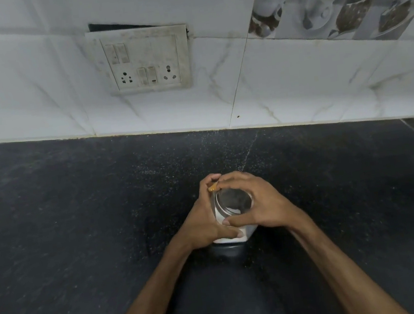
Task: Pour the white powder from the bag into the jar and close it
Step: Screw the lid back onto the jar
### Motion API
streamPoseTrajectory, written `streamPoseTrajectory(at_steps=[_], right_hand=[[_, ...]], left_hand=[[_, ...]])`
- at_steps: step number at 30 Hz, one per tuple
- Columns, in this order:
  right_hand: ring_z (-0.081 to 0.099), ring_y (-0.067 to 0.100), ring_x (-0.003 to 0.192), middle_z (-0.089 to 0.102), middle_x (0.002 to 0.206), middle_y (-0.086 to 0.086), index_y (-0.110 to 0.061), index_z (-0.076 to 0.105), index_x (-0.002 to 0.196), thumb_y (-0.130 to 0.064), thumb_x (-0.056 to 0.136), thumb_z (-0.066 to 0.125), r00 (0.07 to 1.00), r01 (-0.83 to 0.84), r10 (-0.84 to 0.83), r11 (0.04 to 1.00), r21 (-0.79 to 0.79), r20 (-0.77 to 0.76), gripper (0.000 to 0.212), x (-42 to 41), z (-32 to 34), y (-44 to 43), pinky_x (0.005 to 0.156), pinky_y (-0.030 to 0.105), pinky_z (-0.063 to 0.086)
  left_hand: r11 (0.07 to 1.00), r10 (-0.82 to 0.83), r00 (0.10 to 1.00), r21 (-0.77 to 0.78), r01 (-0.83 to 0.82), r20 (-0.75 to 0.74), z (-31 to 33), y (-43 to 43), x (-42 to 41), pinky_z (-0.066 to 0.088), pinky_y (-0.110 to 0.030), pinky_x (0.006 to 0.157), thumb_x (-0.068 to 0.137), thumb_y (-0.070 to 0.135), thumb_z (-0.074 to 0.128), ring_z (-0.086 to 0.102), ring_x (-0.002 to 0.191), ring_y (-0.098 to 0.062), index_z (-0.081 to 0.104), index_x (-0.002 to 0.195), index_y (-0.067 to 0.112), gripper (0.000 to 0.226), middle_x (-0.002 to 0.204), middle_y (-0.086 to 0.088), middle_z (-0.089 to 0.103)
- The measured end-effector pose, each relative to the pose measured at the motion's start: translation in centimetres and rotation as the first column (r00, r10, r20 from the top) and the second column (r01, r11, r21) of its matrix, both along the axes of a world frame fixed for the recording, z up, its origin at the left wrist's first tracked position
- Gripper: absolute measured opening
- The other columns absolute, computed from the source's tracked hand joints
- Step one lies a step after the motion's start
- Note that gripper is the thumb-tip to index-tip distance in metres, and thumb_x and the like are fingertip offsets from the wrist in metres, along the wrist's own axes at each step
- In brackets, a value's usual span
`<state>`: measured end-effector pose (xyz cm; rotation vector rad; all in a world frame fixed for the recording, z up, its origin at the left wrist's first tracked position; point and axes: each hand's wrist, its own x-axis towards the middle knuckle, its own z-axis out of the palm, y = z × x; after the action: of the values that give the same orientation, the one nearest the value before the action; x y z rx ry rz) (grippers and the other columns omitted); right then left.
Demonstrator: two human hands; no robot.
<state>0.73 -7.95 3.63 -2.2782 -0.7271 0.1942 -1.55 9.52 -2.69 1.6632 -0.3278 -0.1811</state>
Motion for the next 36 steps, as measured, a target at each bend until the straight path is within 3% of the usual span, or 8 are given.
streamPoseTrajectory(at_steps=[3, 7, 11, 17, 24, 28, 32, 36], right_hand=[[0.058, 0.007, 0.118, 0.061, 0.124, -0.02, -0.027, 0.07, 0.12, -0.037, 0.065, 0.08, 0.991, 0.092, -0.103, 0.988, 0.123, 0.087, 0.057, -0.8, -1.2, 0.9, 0.1, 0.035, 0.047], [0.055, 0.0, 0.117, 0.061, 0.124, -0.022, -0.025, 0.07, 0.115, -0.034, 0.066, 0.078, 0.911, 0.27, -0.329, 0.931, 0.244, 0.249, 0.051, -2.4, -2.9, 2.5, 0.099, 0.019, 0.044], [0.052, 0.008, 0.116, 0.066, 0.127, -0.01, -0.023, 0.068, 0.112, -0.04, 0.072, 0.077, 0.832, 0.386, -0.454, 0.886, 0.257, 0.319, 0.045, -3.1, -3.9, 3.5, 0.099, 0.008, 0.036], [0.059, 0.023, 0.112, 0.069, 0.124, 0.0, -0.014, 0.069, 0.112, -0.043, 0.078, 0.07, 0.775, 0.392, -0.433, 0.901, 0.187, 0.46, 0.045, -0.4, -4.1, 3.9, 0.094, 0.028, 0.048], [0.059, 0.021, 0.11, 0.07, 0.124, -0.001, -0.013, 0.069, 0.115, -0.044, 0.078, 0.069, 0.803, 0.419, -0.426, 0.901, 0.115, 0.417, 0.048, 6.0, -3.2, 4.7, 0.093, 0.021, 0.041], [0.06, 0.024, 0.11, 0.071, 0.12, 0.003, -0.01, 0.068, 0.116, -0.049, 0.08, 0.062, 0.796, 0.417, -0.418, 0.903, 0.103, 0.438, 0.054, 9.0, -2.9, 5.2, 0.095, 0.032, 0.049], [0.059, 0.024, 0.111, 0.07, 0.119, 0.004, -0.009, 0.067, 0.118, -0.05, 0.08, 0.059, 0.794, 0.426, -0.425, 0.899, 0.101, 0.436, 0.056, 11.0, -2.8, 5.8, 0.097, 0.034, 0.049], [0.06, 0.022, 0.11, 0.071, 0.116, 0.003, -0.01, 0.067, 0.117, -0.05, 0.081, 0.061, 0.772, 0.445, -0.448, 0.887, 0.121, 0.451, 0.054, 11.4, -3.1, 6.0, 0.094, 0.034, 0.051]], left_hand=[[1.0, 0.023, 1.0, -0.014, -0.023, 0.009, -0.3, 0.0, 0.1, 0.044, -0.014, 0.097, 0.053, -0.009, 0.092, 0.052, 0.12, 0.008, 0.021, 0.14, 0.02, 0.116, 0.131, 0.013, 0.047], [0.991, 0.122, 0.992, -0.055, -0.119, 0.036, -0.7, -0.6, -0.6, 0.048, -0.027, 0.102, 0.052, -0.004, 0.094, 0.059, 0.121, -0.014, 0.022, 0.141, 0.019, 0.117, 0.131, 0.001, 0.055], [0.986, 0.158, 0.986, -0.064, -0.154, 0.058, -0.8, -0.8, -0.8, 0.049, -0.023, 0.099, 0.056, -0.001, 0.093, 0.06, 0.119, -0.016, 0.02, 0.142, 0.019, 0.114, 0.13, -0.002, 0.056], [0.985, 0.17, 0.981, -0.041, -0.167, 0.096, -0.8, -0.9, 1.3, 0.05, -0.021, 0.095, 0.057, 0.001, 0.093, 0.061, 0.116, -0.011, 0.023, 0.137, 0.018, 0.108, 0.129, -0.003, 0.053], [0.986, 0.164, 0.978, -0.006, -0.165, 0.126, -0.3, -0.1, 8.0, 0.048, -0.014, 0.091, 0.06, -0.007, 0.09, 0.058, 0.107, 0.009, 0.025, 0.134, 0.014, 0.101, 0.122, 0.01, 0.052], [0.983, 0.18, 0.977, 0.02, -0.184, 0.117, -0.3, 0.3, 11.3, 0.05, -0.016, 0.089, 0.059, -0.006, 0.09, 0.06, 0.107, 0.005, 0.029, 0.131, 0.019, 0.098, 0.123, 0.006, 0.054], [0.99, 0.14, 0.985, -0.011, -0.139, 0.101, -0.2, 0.7, 13.6, 0.051, -0.016, 0.085, 0.058, -0.012, 0.087, 0.061, 0.109, -0.004, 0.032, 0.128, 0.02, 0.095, 0.131, -0.016, 0.053], [0.991, 0.134, 0.987, -0.031, -0.132, 0.086, -0.3, 0.8, 13.9, 0.051, -0.019, 0.088, 0.052, 0.013, 0.091, 0.061, 0.116, -0.014, 0.036, 0.123, 0.038, 0.093, 0.13, -0.011, 0.056]])
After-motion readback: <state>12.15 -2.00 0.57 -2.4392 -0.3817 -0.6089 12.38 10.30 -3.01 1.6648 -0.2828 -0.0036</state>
